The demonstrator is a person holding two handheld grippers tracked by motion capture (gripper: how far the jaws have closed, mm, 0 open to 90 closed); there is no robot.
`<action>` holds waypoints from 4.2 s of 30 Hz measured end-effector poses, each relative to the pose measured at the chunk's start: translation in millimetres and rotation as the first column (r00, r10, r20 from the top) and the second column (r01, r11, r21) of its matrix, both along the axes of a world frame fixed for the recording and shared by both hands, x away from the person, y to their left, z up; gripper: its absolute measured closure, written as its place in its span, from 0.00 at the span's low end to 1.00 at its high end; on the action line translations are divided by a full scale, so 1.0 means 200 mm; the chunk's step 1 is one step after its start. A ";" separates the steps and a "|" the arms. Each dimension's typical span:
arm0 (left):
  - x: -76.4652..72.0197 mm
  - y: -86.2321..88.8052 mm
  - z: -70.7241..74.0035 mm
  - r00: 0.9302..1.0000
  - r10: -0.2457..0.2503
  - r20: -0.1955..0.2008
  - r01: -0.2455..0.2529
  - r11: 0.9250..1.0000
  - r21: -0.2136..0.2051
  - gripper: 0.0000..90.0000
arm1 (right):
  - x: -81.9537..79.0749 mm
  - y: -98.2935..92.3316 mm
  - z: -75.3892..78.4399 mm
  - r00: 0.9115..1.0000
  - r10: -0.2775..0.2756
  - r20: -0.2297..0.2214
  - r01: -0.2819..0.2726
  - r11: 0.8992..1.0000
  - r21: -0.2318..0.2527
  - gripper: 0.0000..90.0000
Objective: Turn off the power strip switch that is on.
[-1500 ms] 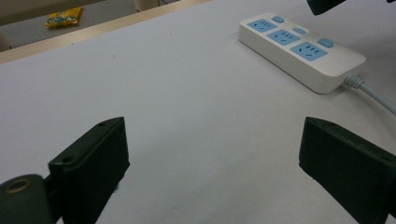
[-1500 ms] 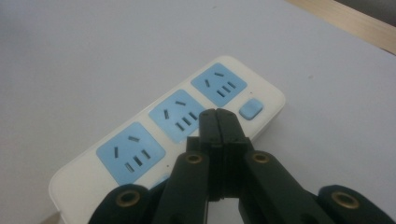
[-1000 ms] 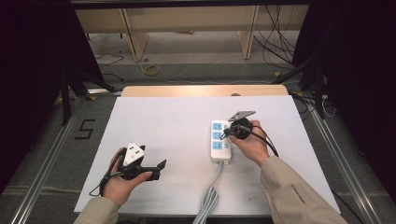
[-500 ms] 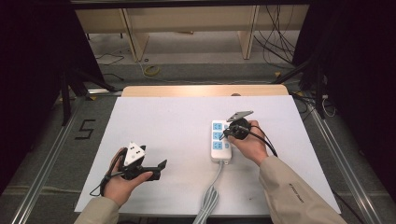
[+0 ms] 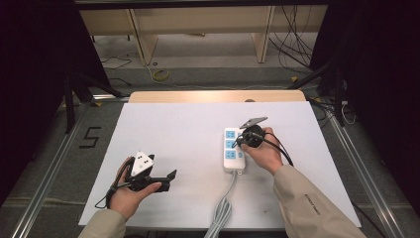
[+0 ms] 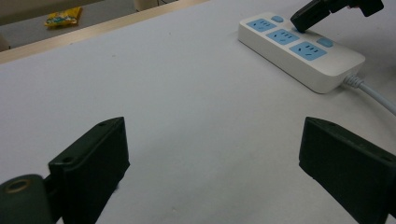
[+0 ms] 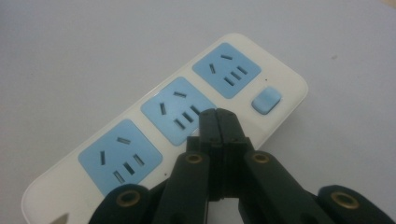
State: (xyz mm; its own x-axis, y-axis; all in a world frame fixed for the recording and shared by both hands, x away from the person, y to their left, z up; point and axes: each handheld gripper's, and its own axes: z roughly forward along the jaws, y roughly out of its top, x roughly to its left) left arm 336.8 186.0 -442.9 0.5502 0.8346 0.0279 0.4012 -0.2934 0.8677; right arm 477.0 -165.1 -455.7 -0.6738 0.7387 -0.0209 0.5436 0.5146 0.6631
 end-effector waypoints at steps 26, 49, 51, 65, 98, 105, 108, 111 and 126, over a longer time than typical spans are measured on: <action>0.00 -0.01 0.00 1.000 -0.001 0.005 0.001 1.000 -0.002 0.09 | 0.01 0.01 0.01 0.999 -0.015 -0.040 0.014 1.000 -0.025 1.00; 0.00 0.00 0.00 1.000 -0.001 0.003 0.001 1.000 0.000 0.09 | 0.00 0.02 0.02 1.000 0.009 0.002 -0.009 1.000 -0.015 1.00; 0.00 0.00 0.00 1.000 0.002 0.004 -0.002 1.000 -0.005 0.09 | -0.01 0.03 0.02 1.000 0.006 0.012 -0.006 1.000 -0.008 0.99; 0.00 0.00 0.00 1.000 0.000 0.003 0.000 1.000 -0.002 0.09 | -0.01 0.00 0.06 0.999 -0.005 0.043 0.004 1.000 0.024 0.92; 0.00 0.00 0.00 1.000 0.001 0.000 -0.001 1.000 0.001 0.09 | -0.18 -0.15 0.22 0.993 0.013 0.113 -0.028 0.991 0.134 0.56; 0.00 0.00 0.00 1.000 0.001 0.000 -0.001 1.000 0.000 0.09 | -0.23 -0.20 0.23 0.993 0.010 0.120 -0.028 0.988 0.149 0.51; 0.00 0.00 0.00 1.000 0.002 -0.001 -0.002 1.000 0.000 0.09 | -0.27 -0.22 0.24 0.993 0.013 0.121 -0.032 0.987 0.157 0.49; 0.00 0.00 0.00 1.000 0.002 -0.001 -0.002 1.000 0.000 0.09 | -0.30 -0.25 0.24 0.992 0.011 0.124 -0.032 0.986 0.166 0.47; 0.00 -0.01 -0.01 1.000 -0.001 -0.008 0.001 1.000 0.005 0.09 | -0.48 -0.44 0.20 0.991 0.011 0.137 -0.043 0.971 0.234 0.40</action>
